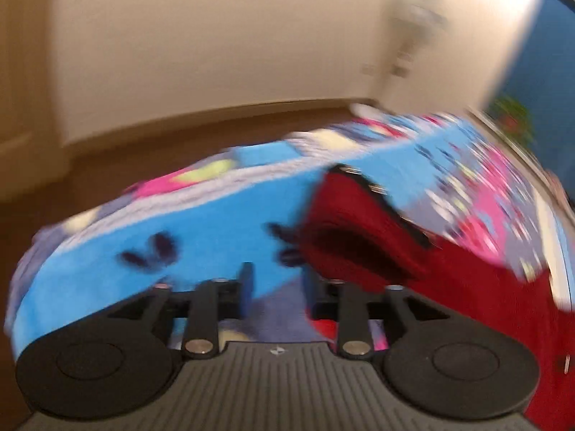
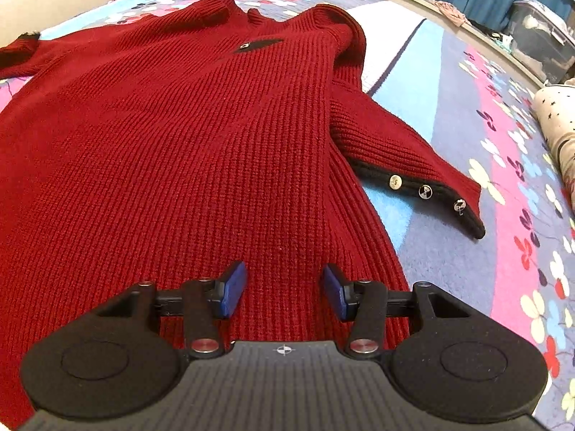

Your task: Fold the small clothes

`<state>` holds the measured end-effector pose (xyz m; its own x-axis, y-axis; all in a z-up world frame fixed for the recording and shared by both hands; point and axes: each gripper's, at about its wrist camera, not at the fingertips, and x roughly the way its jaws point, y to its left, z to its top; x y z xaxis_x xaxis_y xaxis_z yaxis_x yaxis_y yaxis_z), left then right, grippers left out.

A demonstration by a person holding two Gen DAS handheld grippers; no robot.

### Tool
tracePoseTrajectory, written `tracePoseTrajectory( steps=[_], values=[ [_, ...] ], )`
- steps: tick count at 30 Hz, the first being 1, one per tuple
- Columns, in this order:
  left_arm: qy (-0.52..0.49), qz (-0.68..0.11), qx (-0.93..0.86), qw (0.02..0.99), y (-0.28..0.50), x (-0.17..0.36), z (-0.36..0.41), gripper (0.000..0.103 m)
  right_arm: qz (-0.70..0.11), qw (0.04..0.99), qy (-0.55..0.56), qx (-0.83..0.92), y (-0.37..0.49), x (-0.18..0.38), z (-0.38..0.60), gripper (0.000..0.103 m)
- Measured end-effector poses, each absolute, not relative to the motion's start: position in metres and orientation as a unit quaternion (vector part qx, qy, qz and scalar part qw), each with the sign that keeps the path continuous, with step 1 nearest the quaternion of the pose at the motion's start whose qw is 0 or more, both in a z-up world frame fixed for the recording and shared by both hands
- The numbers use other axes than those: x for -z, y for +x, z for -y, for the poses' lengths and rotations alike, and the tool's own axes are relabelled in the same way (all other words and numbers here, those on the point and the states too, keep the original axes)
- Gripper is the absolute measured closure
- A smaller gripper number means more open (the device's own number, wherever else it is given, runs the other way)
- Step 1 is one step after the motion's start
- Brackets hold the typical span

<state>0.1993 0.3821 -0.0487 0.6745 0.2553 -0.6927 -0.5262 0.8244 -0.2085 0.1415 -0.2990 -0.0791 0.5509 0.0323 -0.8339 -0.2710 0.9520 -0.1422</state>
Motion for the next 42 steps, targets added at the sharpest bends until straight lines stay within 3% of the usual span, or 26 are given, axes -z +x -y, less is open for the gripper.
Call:
tracePoseTrajectory(
  steps=[2, 4, 6, 7, 11, 14, 15, 17, 18, 20, 23, 25, 27, 33, 36, 37, 42],
  values=[
    [-0.145, -0.338, -0.191, 0.910, 0.210, 0.050, -0.369, 0.060, -0.465, 0.872, -0.129, -0.082, 0.142, 0.079, 0.298, 0.052],
    [-0.078, -0.332, -0.185, 0.922, 0.219, 0.057, -0.354, 0.034, -0.462, 0.873, -0.135, -0.079, 0.141, 0.079, 0.295, 0.052],
    [-0.016, -0.329, -0.182, 0.926, 0.224, 0.064, -0.339, 0.015, -0.459, 0.874, -0.140, -0.080, 0.141, 0.080, 0.295, 0.051],
    [0.031, -0.329, -0.184, 0.926, 0.230, 0.070, -0.328, 0.015, -0.458, 0.874, -0.140, -0.080, 0.137, 0.079, 0.295, 0.051],
    [0.189, -0.328, -0.210, 0.901, 0.250, 0.097, -0.300, 0.015, -0.454, 0.876, -0.139, -0.083, 0.134, 0.080, 0.296, 0.050],
    [0.208, -0.320, -0.210, 0.900, 0.266, 0.107, -0.295, 0.016, -0.450, 0.878, -0.140, -0.084, 0.132, 0.080, 0.295, 0.049],
    [0.211, -0.316, -0.210, 0.901, 0.271, 0.108, -0.295, 0.021, -0.450, 0.878, -0.141, -0.083, 0.132, 0.080, 0.295, 0.049],
    [0.210, -0.307, -0.212, 0.903, 0.279, 0.105, -0.300, 0.071, -0.448, 0.878, -0.143, -0.083, 0.131, 0.081, 0.294, 0.049],
    [0.185, -0.305, -0.228, 0.906, 0.283, 0.097, -0.310, 0.090, -0.448, 0.879, -0.143, -0.083, 0.132, 0.081, 0.293, 0.049],
    [0.061, -0.271, -0.292, 0.915, 0.274, 0.072, -0.350, 0.090, -0.449, 0.879, -0.141, -0.084, 0.132, 0.081, 0.293, 0.049],
    [-0.134, -0.262, -0.364, 0.884, 0.246, 0.063, -0.415, 0.083, -0.450, 0.878, -0.139, -0.085, 0.133, 0.081, 0.295, 0.049],
    [-0.132, -0.277, -0.434, 0.847, 0.238, 0.067, -0.428, 0.081, -0.450, 0.878, -0.139, -0.086, 0.134, 0.081, 0.295, 0.049],
    [-0.137, -0.285, -0.462, 0.829, 0.232, 0.068, -0.436, 0.072, -0.450, 0.878, -0.139, -0.086, 0.134, 0.080, 0.296, 0.049],
    [-0.148, -0.257, -0.328, 0.897, 0.232, 0.055, -0.406, 0.069, -0.449, 0.878, -0.145, -0.081, 0.133, 0.080, 0.292, 0.049],
    [-0.158, -0.345, -0.283, 0.881, 0.248, 0.086, -0.404, 0.069, -0.449, 0.879, -0.142, -0.078, 0.133, 0.080, 0.292, 0.049],
    [-0.153, -0.395, -0.305, 0.853, 0.252, 0.103, -0.407, 0.060, -0.449, 0.879, -0.140, -0.078, 0.133, 0.080, 0.292, 0.049],
    [-0.084, -0.370, -0.331, 0.864, 0.243, 0.070, -0.376, 0.060, -0.450, 0.883, -0.110, -0.076, 0.136, 0.076, 0.301, 0.051]
  ],
)
